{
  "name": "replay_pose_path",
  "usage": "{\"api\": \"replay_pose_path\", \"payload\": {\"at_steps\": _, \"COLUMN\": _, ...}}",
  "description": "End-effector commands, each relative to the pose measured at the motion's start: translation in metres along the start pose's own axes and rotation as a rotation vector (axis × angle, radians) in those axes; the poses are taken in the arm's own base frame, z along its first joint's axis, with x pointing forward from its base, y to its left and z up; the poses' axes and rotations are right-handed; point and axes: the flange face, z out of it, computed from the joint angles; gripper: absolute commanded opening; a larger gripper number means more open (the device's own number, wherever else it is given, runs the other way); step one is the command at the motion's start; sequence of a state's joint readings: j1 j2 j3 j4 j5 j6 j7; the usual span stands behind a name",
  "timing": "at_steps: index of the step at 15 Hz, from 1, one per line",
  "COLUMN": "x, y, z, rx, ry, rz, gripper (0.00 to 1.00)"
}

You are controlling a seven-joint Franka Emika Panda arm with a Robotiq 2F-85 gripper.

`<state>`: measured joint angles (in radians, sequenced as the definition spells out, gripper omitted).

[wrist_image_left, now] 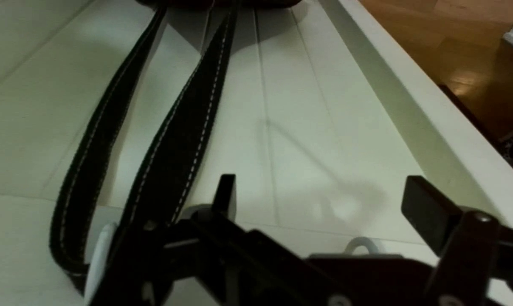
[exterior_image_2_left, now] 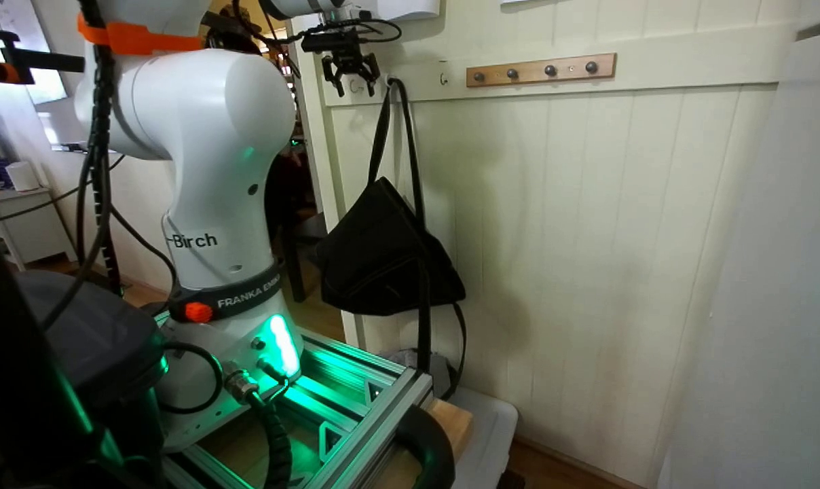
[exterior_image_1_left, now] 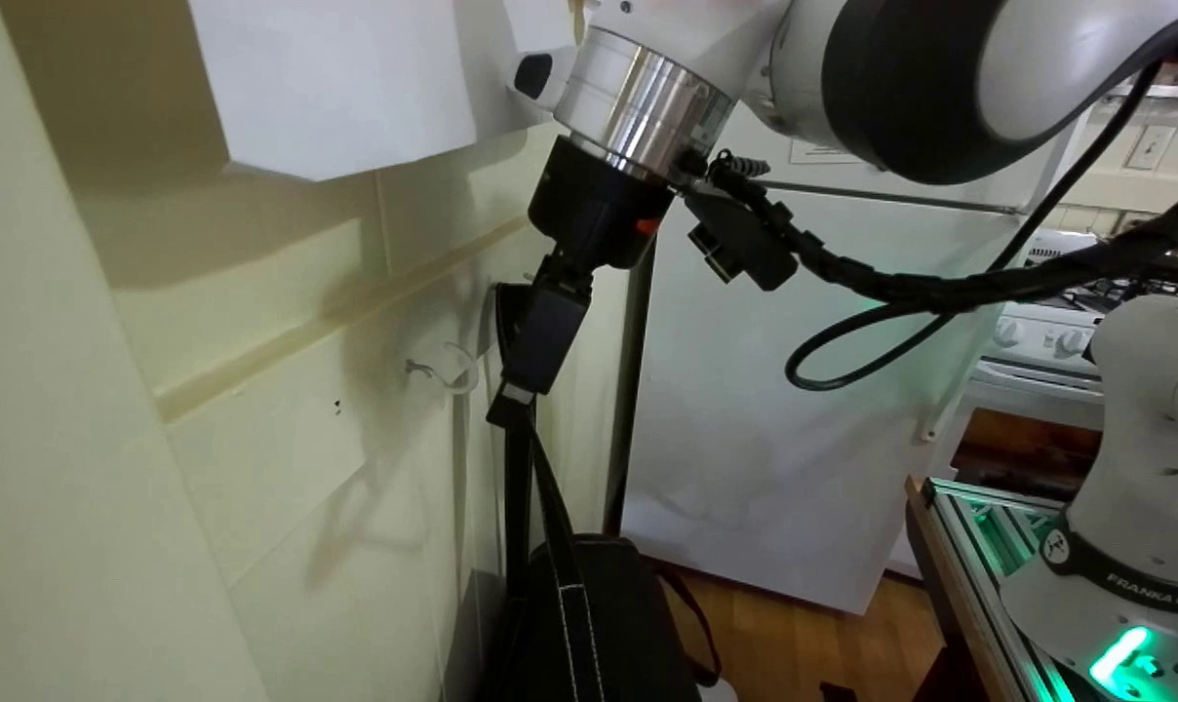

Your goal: Move the bag to next hook on the left

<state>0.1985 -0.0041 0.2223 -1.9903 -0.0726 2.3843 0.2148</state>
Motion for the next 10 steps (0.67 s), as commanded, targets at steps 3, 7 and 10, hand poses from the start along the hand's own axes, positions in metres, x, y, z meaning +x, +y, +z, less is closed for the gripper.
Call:
{"api": "replay_pose_path", "payload": {"at_steps": 3, "x": -0.019, "y": -0.001, "z": -0.016, "rx": -0.008, "ry": -0.104, "rz": -0.01, "gripper": 1.0}}
{"api": "replay_pose_path", "payload": {"at_steps": 7, "x": -0.031, "y": 0.004, "z": -0.025, "rx": -0.041, "ry": -0.142, "rz": -0.014, "gripper": 1.0}}
{"api": "replay_pose_path", "payload": {"at_steps": 10, "x": -0.04, "y": 0.009, "z": -0.031, "rx": -0.039, "ry": -0.155, "rz": -0.008, "gripper": 1.0}}
